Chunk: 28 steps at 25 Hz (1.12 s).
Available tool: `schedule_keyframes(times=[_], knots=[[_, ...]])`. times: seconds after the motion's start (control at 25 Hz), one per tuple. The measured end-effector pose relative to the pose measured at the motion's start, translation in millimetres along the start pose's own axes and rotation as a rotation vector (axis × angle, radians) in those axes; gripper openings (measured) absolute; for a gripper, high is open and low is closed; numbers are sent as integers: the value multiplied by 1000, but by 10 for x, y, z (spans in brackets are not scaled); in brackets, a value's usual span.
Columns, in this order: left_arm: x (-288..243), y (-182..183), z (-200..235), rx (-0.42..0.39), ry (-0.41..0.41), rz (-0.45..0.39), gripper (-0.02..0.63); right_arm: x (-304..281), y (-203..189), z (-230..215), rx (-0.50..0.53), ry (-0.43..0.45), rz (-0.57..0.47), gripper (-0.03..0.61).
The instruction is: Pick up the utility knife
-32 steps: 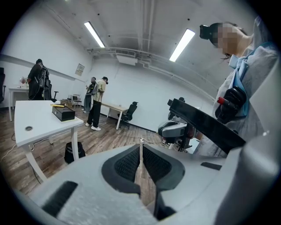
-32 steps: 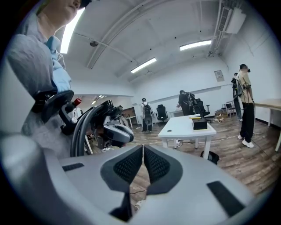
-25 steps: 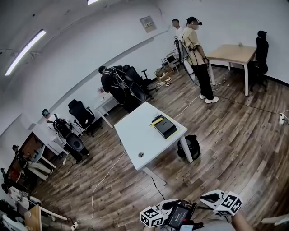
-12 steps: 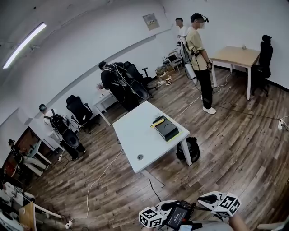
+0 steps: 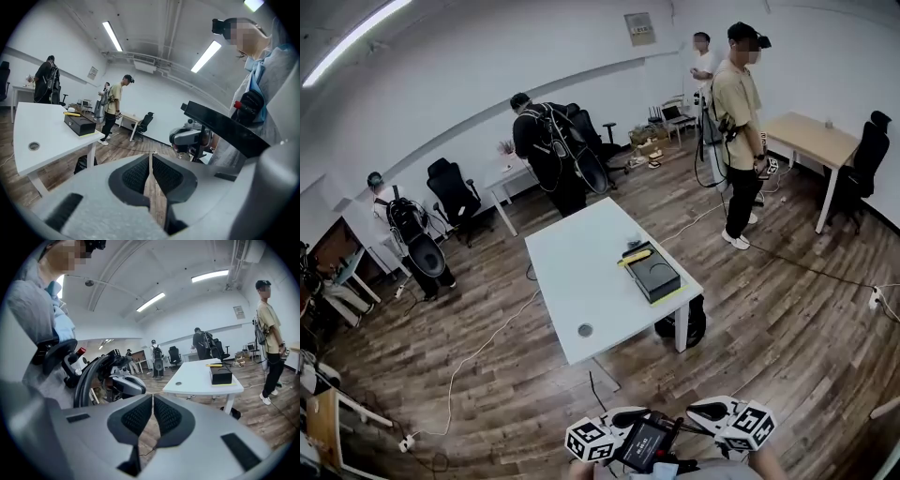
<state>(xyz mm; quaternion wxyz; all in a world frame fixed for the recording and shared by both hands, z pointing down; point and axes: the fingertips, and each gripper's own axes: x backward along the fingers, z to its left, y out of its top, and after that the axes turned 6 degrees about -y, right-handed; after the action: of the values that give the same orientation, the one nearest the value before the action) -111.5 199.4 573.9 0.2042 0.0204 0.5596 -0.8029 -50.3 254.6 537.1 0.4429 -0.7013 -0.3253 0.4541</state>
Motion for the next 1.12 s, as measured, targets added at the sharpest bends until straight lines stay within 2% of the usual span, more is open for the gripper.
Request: schedule_keyframes(times=[0.2,0.44,0.8,1.12], knots=[[166,301,435,-3,-20,-10,32,-468,345,-149,0,5,6,29],[330,459,821,5,-20,-44,32,-866,574,-268,-6,17,5,29],[462,484,1165,27,-27,-56,32,-1241,722,-388,1,18,27,29],[445,385,1195,43,-51,-32,32,-1302,679,-428,-34,14,35,29]])
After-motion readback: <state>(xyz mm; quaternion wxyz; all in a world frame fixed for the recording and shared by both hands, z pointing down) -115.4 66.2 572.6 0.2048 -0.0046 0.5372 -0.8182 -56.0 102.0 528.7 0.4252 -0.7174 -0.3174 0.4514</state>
